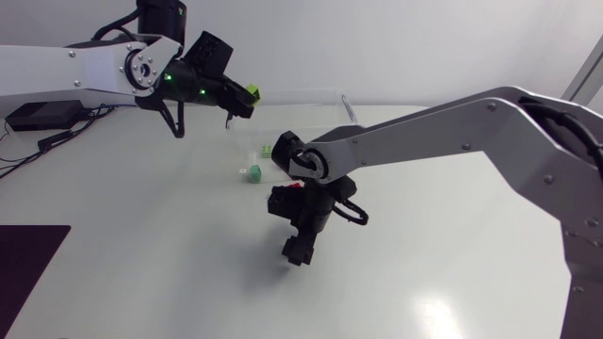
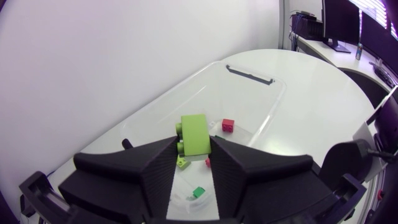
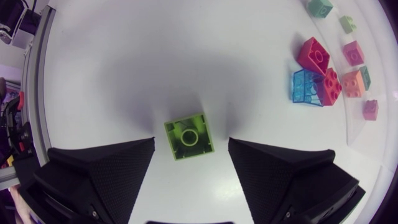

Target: Place the duplo bricks in the container

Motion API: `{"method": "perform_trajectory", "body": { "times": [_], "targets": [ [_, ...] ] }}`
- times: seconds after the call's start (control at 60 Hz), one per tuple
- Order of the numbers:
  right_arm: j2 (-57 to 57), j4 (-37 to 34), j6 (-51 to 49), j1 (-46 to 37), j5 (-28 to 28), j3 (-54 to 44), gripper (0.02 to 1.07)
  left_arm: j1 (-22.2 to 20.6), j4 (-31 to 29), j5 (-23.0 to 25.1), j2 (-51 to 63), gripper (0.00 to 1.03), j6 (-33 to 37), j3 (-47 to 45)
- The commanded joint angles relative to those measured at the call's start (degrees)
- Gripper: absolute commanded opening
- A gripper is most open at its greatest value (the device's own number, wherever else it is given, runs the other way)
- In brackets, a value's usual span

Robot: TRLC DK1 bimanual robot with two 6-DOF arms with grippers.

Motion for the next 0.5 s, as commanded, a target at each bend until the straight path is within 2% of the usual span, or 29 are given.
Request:
{"method": "perform_trajectory", "body": {
  "times": [0.0,0.1,0.2,0.233,0.267,0.283,0.317,0.35,0.367,0.483],
  "targets": [
    [2.53,-1.95,-1.91,0.86,0.42,1.91,0.77,0.57,-0.50,0.51,4.20,0.32,-1.72,4.56],
    [3.58,-2.92,-2.00,1.22,0.42,2.79,0.65,0.57,-1.03,0.42,7.71,0.33,-1.89,8.16],
    [4.02,-3.01,-1.91,1.48,0.42,2.53,0.48,0.22,-1.11,-0.99,10.53,0.35,-1.98,10.89],
    [3.67,-2.92,-1.82,1.48,0.24,2.35,0.42,0.22,-1.38,-1.25,11.32,0.43,-2.07,11.68],
    [3.14,-2.65,-1.64,1.39,-0.02,2.09,0.35,0.13,-1.82,-1.78,11.93,0.60,-2.07,12.38],
    [2.70,-2.48,-1.64,1.30,-0.11,1.91,0.32,-0.05,-2.08,-2.22,12.20,0.71,-2.07,12.73],
    [2.00,-2.30,-1.47,1.13,-0.20,1.56,0.31,-0.05,-2.17,-2.66,12.28,0.86,-2.07,12.82],
    [1.12,-2.21,-1.38,0.86,-0.46,1.21,0.31,-0.14,-2.08,-2.92,12.28,0.96,-2.07,12.73],
    [0.68,-2.13,-1.29,0.69,-0.64,1.03,0.31,-0.14,-2.17,-2.92,12.20,0.99,-2.07,12.65],
    [-3.10,-1.51,-0.50,-0.45,-1.60,-0.72,0.31,-0.22,-2.08,-2.92,10.44,0.99,-2.07,11.24]
  ]
}}
